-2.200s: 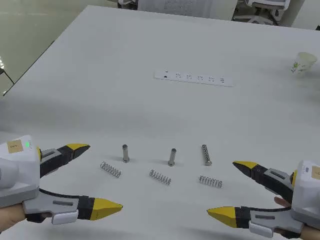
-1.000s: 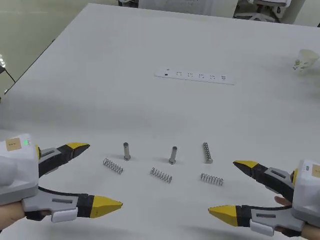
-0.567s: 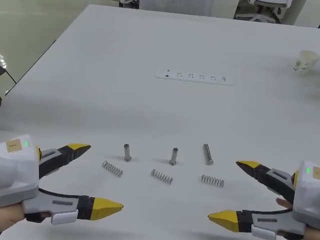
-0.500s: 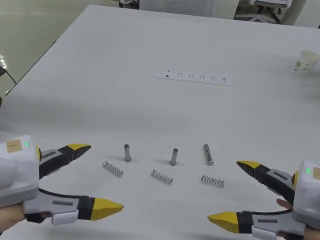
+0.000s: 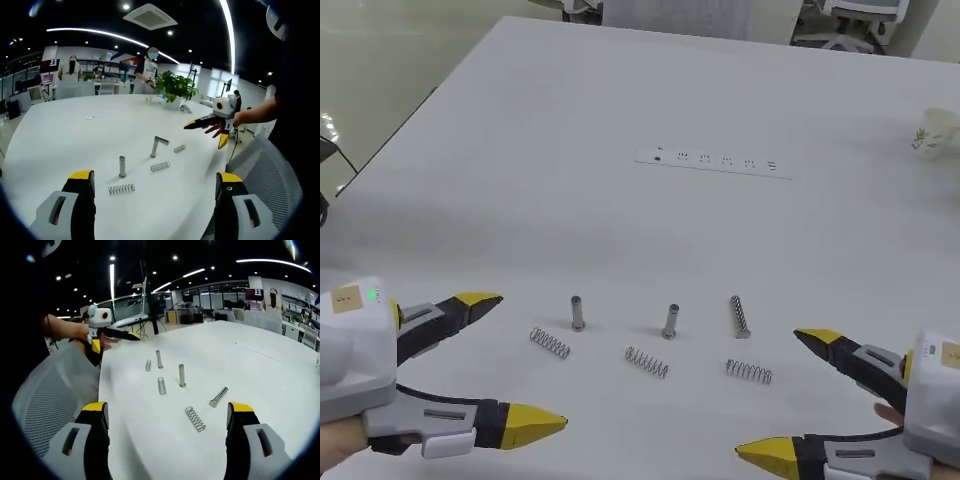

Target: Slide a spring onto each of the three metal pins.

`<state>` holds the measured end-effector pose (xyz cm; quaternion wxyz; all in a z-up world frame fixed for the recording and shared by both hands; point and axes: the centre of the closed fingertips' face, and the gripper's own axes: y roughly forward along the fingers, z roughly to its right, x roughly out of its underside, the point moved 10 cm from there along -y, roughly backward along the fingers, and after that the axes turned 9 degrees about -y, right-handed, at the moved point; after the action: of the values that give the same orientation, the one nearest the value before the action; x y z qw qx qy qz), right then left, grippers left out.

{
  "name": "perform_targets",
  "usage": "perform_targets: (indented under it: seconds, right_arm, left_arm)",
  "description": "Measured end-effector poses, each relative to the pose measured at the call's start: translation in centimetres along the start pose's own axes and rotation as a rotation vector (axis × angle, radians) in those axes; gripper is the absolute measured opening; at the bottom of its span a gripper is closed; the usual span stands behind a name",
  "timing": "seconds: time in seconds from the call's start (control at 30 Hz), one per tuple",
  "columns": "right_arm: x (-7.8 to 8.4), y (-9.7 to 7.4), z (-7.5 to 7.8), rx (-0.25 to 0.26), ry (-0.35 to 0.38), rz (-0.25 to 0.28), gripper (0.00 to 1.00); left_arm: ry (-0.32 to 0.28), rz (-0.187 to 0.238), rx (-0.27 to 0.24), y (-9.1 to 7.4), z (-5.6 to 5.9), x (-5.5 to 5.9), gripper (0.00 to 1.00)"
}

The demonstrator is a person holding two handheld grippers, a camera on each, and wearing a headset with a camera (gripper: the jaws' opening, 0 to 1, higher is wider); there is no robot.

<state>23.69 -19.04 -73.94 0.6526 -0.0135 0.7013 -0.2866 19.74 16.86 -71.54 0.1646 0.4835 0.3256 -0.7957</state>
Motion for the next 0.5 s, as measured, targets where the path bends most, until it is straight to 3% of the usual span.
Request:
perform_targets:
  seconds: [0.5]
  right_arm:
    - [0.03, -0.01, 0.1, 0.008, 0.001, -0.008, 0.98]
  left_arm:
    - [-0.002, 0.001, -0.008, -0.19, -0.09, 0.05, 0.98]
